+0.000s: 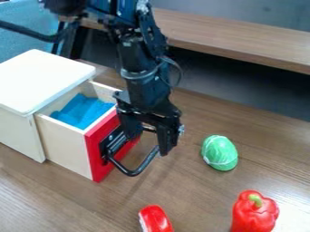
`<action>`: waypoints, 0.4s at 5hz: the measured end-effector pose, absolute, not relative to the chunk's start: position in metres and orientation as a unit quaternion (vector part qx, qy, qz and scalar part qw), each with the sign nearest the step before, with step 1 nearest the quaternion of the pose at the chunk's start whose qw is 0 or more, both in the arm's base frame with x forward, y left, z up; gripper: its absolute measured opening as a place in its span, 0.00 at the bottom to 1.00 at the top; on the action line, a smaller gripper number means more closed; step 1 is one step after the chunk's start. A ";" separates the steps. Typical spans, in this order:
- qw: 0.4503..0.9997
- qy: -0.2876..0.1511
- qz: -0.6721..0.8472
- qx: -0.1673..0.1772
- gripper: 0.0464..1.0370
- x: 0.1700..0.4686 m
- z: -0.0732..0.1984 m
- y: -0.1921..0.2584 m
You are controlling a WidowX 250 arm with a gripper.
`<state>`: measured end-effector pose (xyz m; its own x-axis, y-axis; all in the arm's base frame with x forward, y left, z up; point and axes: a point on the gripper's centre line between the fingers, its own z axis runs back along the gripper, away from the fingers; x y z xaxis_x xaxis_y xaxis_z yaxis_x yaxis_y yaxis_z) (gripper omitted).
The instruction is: Close the drawer
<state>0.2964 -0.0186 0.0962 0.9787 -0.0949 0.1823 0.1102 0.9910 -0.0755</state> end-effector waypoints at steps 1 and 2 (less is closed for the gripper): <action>0.995 -0.083 -0.048 -0.035 0.96 0.300 0.092 -0.016; 0.996 -0.080 -0.039 -0.020 0.96 0.302 0.092 -0.008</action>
